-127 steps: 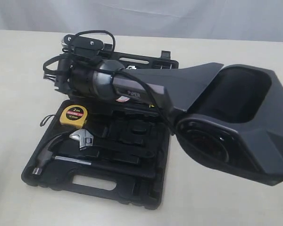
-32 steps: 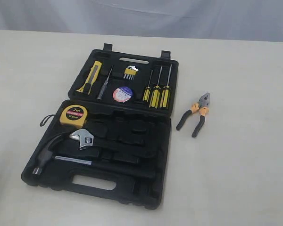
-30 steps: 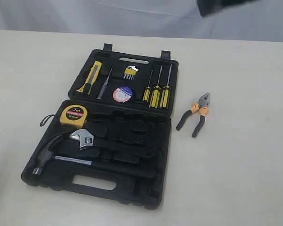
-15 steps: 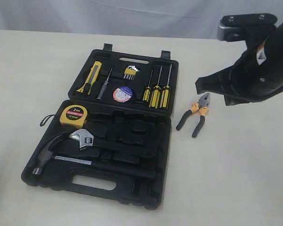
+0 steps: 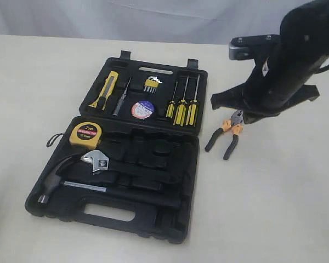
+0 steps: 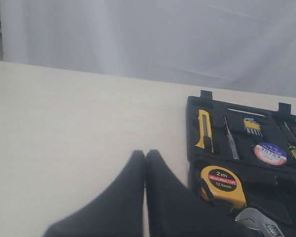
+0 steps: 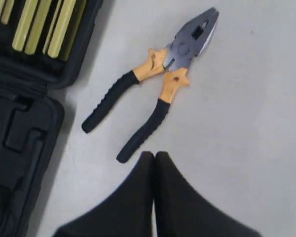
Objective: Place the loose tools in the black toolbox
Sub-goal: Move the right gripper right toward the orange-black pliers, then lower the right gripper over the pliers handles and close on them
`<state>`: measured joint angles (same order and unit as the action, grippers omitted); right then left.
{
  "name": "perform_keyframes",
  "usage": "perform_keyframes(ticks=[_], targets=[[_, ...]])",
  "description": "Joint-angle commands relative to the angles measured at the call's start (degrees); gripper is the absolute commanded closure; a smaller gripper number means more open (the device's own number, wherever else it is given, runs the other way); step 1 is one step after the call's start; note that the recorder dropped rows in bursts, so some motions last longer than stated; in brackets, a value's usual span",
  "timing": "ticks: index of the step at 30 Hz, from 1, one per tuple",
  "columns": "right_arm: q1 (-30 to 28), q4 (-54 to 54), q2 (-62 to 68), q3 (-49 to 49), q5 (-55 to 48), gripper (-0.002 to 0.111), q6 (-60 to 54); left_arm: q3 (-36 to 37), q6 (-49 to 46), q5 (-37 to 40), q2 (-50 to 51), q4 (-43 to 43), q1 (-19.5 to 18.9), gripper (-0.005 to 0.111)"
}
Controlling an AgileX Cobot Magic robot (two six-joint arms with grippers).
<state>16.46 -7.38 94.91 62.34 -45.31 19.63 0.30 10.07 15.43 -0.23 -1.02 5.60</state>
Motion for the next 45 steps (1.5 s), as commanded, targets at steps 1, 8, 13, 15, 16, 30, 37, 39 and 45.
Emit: perform_keyframes(ticks=[1,8,13,15,16,30,37,39,45], targets=[[-4.83,8.61,2.16,6.44,-4.3,0.109,-5.5,-0.3,-0.02,0.06,0.23,-0.31,0.33,0.107],[-6.52,4.83,4.17,11.37,-5.54,0.109,-8.13,-0.3,-0.02,0.06,0.23,-0.31,0.33,0.107],[-7.05,2.8,10.63,14.51,-6.02,0.109,-8.54,-0.3,-0.02,0.06,0.23,-0.31,0.33,0.107],[-7.05,2.8,13.3,14.61,-4.71,0.109,-8.88,-0.3,-0.02,0.06,0.23,-0.31,0.33,0.107],[-7.05,2.8,14.75,14.61,-4.07,0.109,-9.04,-0.3,-0.02,0.06,0.23,-0.31,0.33,0.107],[-7.05,3.44,16.79,14.87,-4.31,0.109,-8.5,-0.3,-0.02,0.06,0.23,-0.31,0.33,0.107],[-7.05,7.04,16.79,14.87,-4.21,0.109,-7.61,-0.3,-0.02,0.06,0.23,-0.31,0.33,0.107],[-7.05,7.72,16.79,14.87,-3.82,0.109,-7.61,-0.3,-0.02,0.06,0.23,-0.31,0.33,0.107],[-7.05,7.72,16.79,14.87,-3.34,0.109,-6.86,-0.3,-0.02,0.06,0.23,-0.31,0.33,0.107]])
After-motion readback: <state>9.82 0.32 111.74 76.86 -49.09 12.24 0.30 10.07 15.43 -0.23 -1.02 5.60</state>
